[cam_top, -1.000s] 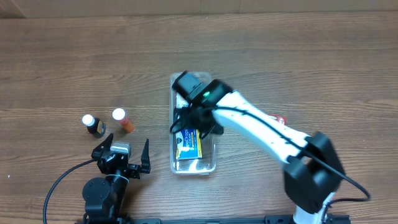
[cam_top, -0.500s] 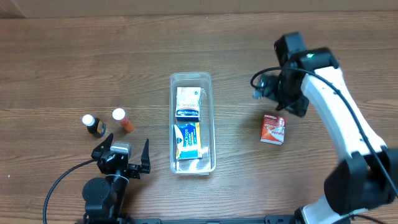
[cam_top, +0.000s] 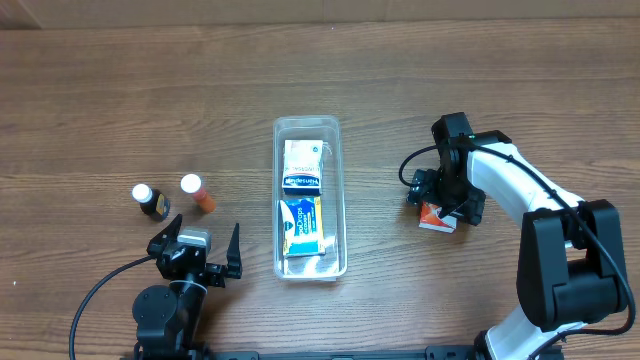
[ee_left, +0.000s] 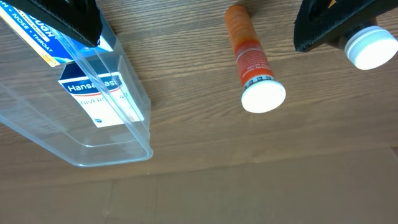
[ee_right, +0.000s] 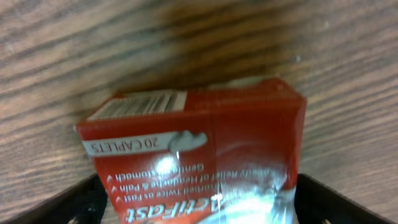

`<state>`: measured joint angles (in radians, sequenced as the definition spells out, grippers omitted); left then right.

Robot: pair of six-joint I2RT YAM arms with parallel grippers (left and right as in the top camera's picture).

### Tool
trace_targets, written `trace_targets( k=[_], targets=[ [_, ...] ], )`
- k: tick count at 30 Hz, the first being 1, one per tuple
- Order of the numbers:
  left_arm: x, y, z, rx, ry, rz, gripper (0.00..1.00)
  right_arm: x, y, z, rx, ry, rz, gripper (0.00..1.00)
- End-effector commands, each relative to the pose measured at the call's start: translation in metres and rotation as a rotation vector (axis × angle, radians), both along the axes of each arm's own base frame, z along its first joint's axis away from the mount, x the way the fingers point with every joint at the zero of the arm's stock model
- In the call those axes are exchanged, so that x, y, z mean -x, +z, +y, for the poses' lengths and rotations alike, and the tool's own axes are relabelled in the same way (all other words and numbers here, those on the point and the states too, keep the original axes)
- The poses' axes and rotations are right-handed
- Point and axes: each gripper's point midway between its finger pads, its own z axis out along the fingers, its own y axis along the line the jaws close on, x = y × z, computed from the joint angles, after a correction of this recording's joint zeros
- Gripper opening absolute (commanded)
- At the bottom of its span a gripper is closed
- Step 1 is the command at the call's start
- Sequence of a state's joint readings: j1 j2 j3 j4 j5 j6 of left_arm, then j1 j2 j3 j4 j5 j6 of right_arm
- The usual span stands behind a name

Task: Pack container
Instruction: 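Grasp the red Panadol box with the right gripper, then lower the Panadol box into the container's upper half and release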

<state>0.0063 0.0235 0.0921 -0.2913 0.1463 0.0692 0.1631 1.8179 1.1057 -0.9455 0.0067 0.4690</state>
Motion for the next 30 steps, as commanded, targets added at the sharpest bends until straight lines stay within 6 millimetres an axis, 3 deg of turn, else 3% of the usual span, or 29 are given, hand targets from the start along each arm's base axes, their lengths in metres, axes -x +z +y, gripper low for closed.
trace_targets(
  k=[1,3,5,8,10,13,14,17,18,21,24,28,30],
  targets=[
    [0.000,-0.001,-0.002,0.017,-0.007,0.005,1.00,-0.007,0.007,-0.002,0.000,-0.040,-0.024,0.84],
    [0.000,-0.001,-0.002,0.017,-0.007,0.005,1.00,-0.010,0.027,-0.001,-0.001,-0.039,-0.024,0.80],
    [0.000,-0.001,-0.002,0.017,-0.007,0.005,1.00,-0.018,0.062,0.008,-0.019,-0.023,-0.053,0.74],
    [0.000,-0.001,-0.002,0.017,-0.007,0.005,1.00,-0.029,0.123,0.038,-0.088,0.038,-0.147,0.69],
    [0.000,-0.001,-0.002,0.017,-0.007,0.005,1.00,-0.035,0.180,0.080,-0.153,0.126,-0.289,0.66],
    [0.000,-0.001,-0.002,0.017,-0.007,0.005,1.00,-0.040,0.220,0.136,-0.232,0.257,-0.450,0.67],
    [0.000,-0.001,-0.002,0.017,-0.007,0.005,1.00,-0.042,0.229,0.164,-0.271,0.317,-0.512,0.67],
    [0.000,-0.001,-0.002,0.017,-0.007,0.005,1.00,-0.044,0.218,0.215,-0.309,0.367,-0.559,0.67],
    [0.000,-0.001,-0.002,0.017,-0.007,0.005,1.00,-0.043,0.192,0.235,-0.305,0.374,-0.505,0.67],
    [0.000,-0.001,-0.002,0.017,-0.007,0.005,1.00,-0.045,0.151,0.249,-0.273,0.377,-0.425,0.68],
    [0.000,-0.001,-0.002,0.017,-0.007,0.005,1.00,-0.059,0.113,0.263,-0.262,0.389,-0.402,0.68],
    [0.000,-0.001,-0.002,0.017,-0.007,0.005,1.00,-0.068,0.095,0.272,-0.265,0.391,-0.404,0.75],
    [0.000,-0.001,-0.002,0.017,-0.007,0.005,1.00,-0.069,0.099,0.285,-0.319,0.471,-0.427,0.80]
  ],
)
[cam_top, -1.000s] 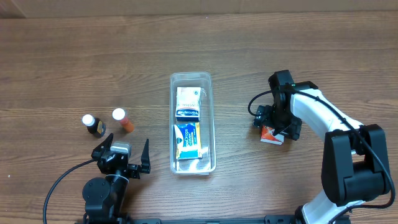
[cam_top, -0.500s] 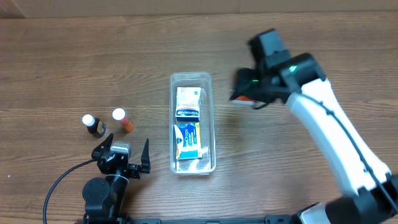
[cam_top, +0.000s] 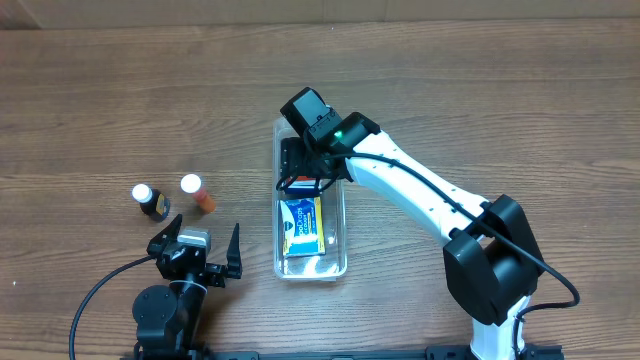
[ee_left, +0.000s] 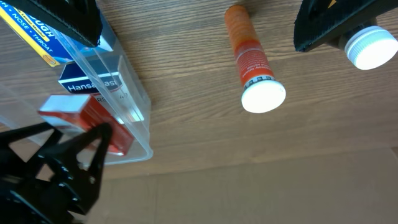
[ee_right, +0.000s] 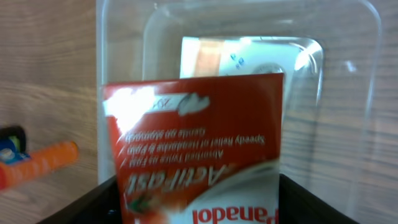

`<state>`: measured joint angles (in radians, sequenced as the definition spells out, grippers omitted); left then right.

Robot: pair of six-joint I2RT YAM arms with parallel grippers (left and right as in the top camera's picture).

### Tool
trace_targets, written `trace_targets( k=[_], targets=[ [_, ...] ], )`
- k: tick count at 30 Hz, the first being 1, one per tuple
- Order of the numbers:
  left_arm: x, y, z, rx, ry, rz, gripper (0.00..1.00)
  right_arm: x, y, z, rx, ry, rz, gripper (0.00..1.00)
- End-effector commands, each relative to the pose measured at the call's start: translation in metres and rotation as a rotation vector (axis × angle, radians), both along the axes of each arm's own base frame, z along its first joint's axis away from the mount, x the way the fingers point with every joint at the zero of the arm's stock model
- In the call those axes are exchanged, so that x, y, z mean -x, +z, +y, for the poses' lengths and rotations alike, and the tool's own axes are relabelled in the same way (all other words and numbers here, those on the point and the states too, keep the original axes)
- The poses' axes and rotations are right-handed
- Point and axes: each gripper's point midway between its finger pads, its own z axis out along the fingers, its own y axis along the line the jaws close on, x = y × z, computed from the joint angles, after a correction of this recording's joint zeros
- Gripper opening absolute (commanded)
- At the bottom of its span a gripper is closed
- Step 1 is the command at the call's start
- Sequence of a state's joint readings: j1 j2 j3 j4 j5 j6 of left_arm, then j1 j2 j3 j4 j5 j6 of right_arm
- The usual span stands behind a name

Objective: Pack container

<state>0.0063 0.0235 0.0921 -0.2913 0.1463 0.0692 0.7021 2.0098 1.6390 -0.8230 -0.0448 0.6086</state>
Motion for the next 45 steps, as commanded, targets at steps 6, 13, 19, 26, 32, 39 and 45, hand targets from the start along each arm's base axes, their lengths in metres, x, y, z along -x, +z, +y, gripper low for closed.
trace_targets(
  k=[6,13,19,26,32,39,45],
  targets=[
    [0.000,-0.001,-0.002,0.017,-0.007,0.005,1.00,-0.018,0.073,0.009,-0.116,0.051,-0.166,0.93],
    [0.000,-0.001,-0.002,0.017,-0.007,0.005,1.00,-0.044,0.180,-0.174,-0.127,-0.358,-0.263,1.00],
    [-0.001,0.005,-0.003,0.017,-0.010,-0.019,1.00,-0.033,0.172,-0.317,-0.259,-0.669,-0.083,1.00],
    [-0.001,0.026,-0.010,0.241,-0.014,-0.051,1.00,-0.013,0.161,-0.361,-0.243,-0.802,-0.010,1.00],
    [0.015,0.128,0.024,0.361,0.190,-0.153,1.00,-0.014,0.161,-0.361,-0.243,-0.802,-0.010,1.00],
    [-0.010,0.248,0.087,-0.033,0.527,0.094,1.00,-0.014,0.161,-0.361,-0.243,-0.802,-0.010,1.00],
    [-0.044,0.285,0.097,-0.070,0.573,0.173,1.00,-0.014,0.161,-0.361,-0.243,-0.802,-0.010,1.00]
  ],
)
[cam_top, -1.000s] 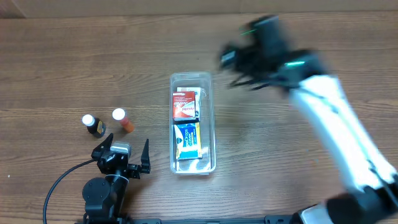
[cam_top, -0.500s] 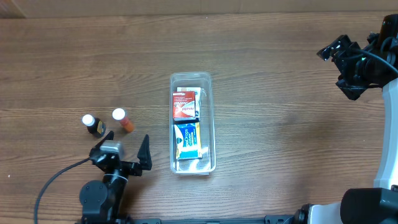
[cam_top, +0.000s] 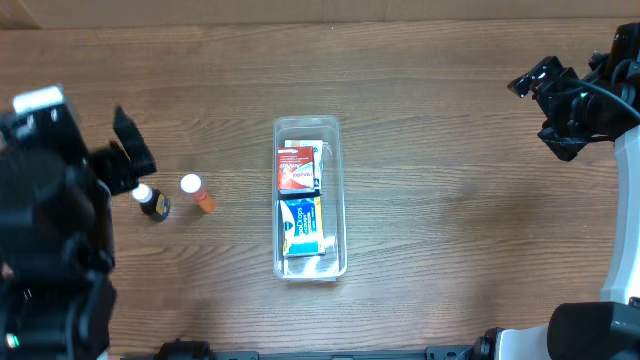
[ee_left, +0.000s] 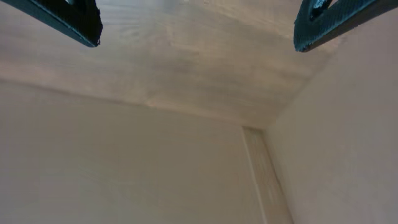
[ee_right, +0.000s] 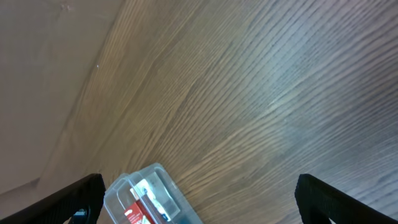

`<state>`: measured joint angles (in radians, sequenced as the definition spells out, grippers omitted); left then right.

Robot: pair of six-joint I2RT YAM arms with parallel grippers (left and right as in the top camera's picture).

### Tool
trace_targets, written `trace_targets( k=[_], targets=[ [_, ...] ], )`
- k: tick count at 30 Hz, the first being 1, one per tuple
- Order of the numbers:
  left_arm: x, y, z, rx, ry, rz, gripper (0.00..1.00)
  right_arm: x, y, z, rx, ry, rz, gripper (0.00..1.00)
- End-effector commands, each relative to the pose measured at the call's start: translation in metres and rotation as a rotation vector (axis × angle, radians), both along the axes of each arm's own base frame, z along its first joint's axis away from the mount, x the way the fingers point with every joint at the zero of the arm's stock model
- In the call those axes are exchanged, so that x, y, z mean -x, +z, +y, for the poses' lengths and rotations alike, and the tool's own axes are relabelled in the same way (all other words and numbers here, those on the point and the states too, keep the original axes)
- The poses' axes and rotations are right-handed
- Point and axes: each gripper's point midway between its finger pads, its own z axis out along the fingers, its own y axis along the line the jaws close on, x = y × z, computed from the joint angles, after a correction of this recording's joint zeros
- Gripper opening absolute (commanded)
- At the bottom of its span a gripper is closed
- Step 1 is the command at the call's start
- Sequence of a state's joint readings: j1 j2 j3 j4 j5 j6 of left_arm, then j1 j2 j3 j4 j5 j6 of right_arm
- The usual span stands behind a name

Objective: Pack container

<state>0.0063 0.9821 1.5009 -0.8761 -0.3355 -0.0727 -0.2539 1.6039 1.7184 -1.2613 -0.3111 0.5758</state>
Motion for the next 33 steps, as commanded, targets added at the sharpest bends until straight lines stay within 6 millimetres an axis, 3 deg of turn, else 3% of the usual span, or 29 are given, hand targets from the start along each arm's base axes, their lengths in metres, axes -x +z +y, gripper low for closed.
trace_targets(
  k=[1,4,5,10,15,18,22,27,33],
  targets=[
    [0.000,-0.010,0.021,0.001,0.121,0.112,1.00,0.000,0.003,0.001,-0.002,0.002,-0.010,1.00],
    [0.015,-0.074,0.044,0.205,0.318,0.318,1.00,0.000,0.003,0.001,-0.002,0.002,-0.010,1.00],
    [0.022,-0.107,0.053,0.285,0.387,0.443,1.00,0.000,0.003,0.001,-0.002,0.002,-0.010,1.00],
    [0.015,-0.211,0.064,0.546,0.413,0.802,1.00,0.000,0.003,0.001,-0.002,0.002,-0.010,1.00],
    [-0.005,-0.277,0.069,0.574,0.343,1.006,0.93,0.000,0.003,0.001,-0.002,0.002,-0.010,1.00],
    [-0.018,-0.304,0.068,0.574,0.267,1.076,0.85,0.000,0.003,0.001,-0.002,0.002,-0.010,1.00],
    [-0.031,-0.328,0.062,0.558,0.178,1.131,0.84,0.000,0.003,0.001,-0.002,0.002,-0.010,1.00],
    [-0.043,-0.334,0.057,0.498,0.088,1.133,0.81,0.000,0.003,0.001,-0.002,0.002,-0.010,1.00],
    [-0.046,-0.334,0.055,0.448,0.015,1.145,0.57,0.000,0.003,0.001,-0.002,0.002,-0.010,1.00]
  ],
)
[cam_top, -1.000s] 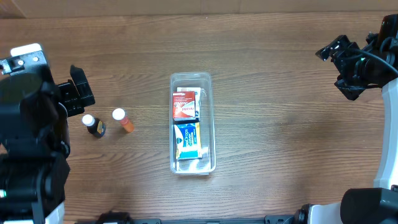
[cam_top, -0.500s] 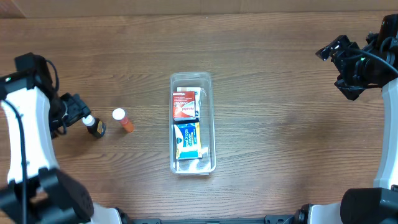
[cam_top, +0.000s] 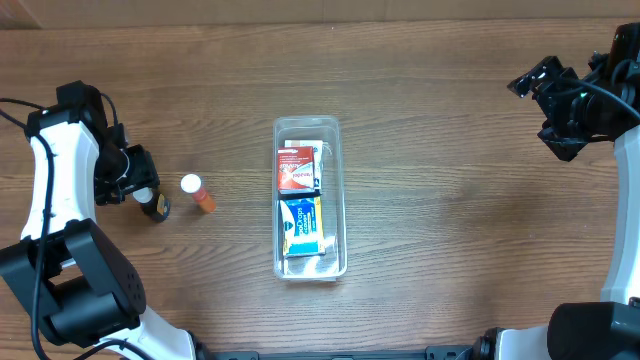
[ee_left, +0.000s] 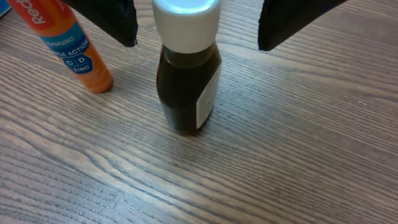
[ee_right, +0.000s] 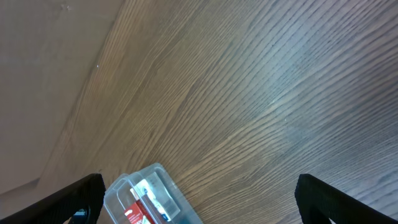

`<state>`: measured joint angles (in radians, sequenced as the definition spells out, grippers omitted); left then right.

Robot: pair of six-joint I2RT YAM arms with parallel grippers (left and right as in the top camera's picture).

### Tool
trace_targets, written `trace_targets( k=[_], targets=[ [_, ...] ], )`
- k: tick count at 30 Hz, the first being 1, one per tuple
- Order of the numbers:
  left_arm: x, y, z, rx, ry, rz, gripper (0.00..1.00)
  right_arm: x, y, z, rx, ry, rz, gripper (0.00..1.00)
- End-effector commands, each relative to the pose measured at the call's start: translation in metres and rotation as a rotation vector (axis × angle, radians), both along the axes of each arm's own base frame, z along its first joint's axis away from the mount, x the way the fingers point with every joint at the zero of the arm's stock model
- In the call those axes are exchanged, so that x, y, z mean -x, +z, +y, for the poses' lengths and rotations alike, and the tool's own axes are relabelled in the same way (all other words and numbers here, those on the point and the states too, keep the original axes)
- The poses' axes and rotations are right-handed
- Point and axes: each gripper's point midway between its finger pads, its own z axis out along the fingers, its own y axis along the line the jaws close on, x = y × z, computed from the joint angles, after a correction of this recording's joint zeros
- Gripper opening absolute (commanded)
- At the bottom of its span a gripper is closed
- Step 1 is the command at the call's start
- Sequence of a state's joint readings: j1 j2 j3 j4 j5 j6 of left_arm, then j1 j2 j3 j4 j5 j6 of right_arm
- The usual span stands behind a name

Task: Pack container
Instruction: 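Reach the left gripper to the dark brown bottle and grasp it, then carry the brown bottle into the container and release it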

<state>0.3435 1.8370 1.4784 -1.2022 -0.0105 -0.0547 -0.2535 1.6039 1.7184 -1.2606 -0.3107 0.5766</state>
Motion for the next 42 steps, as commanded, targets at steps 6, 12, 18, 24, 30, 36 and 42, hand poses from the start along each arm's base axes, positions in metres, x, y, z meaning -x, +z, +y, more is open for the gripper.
trace_targets(
  k=[6,12,18,24,30,36,42],
  targets=[
    [0.004,-0.003,-0.009,0.042,-0.084,0.020,0.57,0.000,0.003,0.001,-0.002,0.002,-0.010,1.00],
    [0.007,-0.008,-0.015,0.070,-0.083,0.027,0.54,0.000,0.003,0.001,-0.002,0.002,-0.010,1.00],
    [0.007,-0.015,-0.015,0.068,-0.083,0.023,0.50,0.000,0.003,0.001,-0.002,0.002,-0.010,1.00],
    [0.000,-0.012,-0.012,0.054,-0.084,-0.002,0.24,0.000,0.003,0.001,-0.002,0.002,-0.010,1.00],
    [-0.016,0.071,-0.013,0.064,-0.027,-0.070,0.13,0.000,0.003,0.001,-0.002,0.002,-0.010,1.00],
    [-0.039,0.224,-0.066,0.124,-0.010,-0.419,0.09,0.000,0.003,0.001,-0.002,0.002,-0.010,1.00],
    [-0.049,0.258,-0.171,0.182,0.003,-0.521,0.08,0.000,0.003,0.001,-0.002,0.002,-0.010,1.00]
  ],
)
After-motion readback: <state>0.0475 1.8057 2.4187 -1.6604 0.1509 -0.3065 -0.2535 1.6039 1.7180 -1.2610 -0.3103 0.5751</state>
